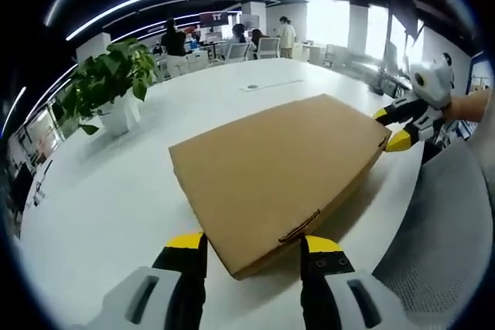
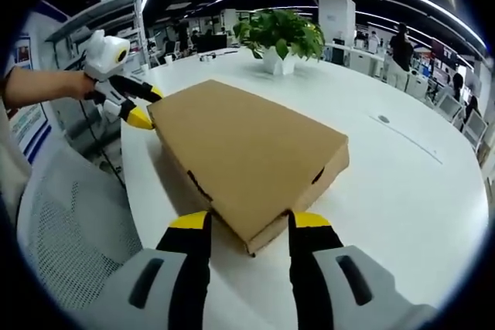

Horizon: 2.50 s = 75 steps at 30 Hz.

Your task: Operate the shoe box by opening the lid, removing the specified soft item, and placing it in the target area until the item is outside and the box remains undamaged.

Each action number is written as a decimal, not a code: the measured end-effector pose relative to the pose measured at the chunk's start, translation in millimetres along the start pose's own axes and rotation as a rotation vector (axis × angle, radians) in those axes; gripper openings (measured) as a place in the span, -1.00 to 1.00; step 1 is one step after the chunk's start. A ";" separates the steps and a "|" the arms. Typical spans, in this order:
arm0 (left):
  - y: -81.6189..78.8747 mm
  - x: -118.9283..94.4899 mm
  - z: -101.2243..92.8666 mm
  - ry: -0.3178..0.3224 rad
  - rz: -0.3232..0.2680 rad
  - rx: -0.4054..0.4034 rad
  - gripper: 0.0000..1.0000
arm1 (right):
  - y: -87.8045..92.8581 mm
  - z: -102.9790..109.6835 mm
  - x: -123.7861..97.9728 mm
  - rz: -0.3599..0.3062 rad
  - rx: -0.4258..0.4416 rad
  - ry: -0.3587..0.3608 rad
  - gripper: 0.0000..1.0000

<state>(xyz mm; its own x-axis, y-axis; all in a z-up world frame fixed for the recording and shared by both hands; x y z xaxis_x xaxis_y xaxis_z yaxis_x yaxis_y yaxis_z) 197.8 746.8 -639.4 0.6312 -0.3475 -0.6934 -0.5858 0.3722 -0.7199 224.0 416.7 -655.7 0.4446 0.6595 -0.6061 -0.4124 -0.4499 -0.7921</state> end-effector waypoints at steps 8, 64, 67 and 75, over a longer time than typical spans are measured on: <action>1.0 -1.4 -0.1 0.002 -0.003 -0.006 -0.03 | 0.1 0.2 -0.2 -0.012 0.012 -0.004 -0.26; -70.9 -41.6 3.5 -0.024 -0.176 0.027 0.34 | -65.8 -6.8 -42.0 -0.174 -0.060 0.010 -0.18; -75.8 -41.2 6.3 -0.031 -0.187 0.030 0.33 | -70.4 -10.0 -42.5 -0.182 -0.065 0.014 -0.19; -89.2 -36.4 15.5 -0.059 -0.218 0.041 0.26 | -83.4 -19.9 -42.4 -0.199 -0.094 0.027 -0.21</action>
<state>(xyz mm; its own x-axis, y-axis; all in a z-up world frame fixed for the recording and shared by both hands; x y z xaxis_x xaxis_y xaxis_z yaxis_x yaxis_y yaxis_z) 235.0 739.6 -549.5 0.7702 -0.3729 -0.5174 -0.4116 0.3290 -0.8499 255.4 414.3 -565.4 0.5318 0.7250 -0.4377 -0.2393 -0.3671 -0.8989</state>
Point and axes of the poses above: the point that each gripper's makers call its tool centre point, and the gripper's own axes: x roughly forward along the fingers, z roughly to its left, y roughly out of its underside, the point moved 10 cm from there along -x, roughly backward along the fingers, and after that the axes turned 2 degrees about -y, right-handed, at the moved point
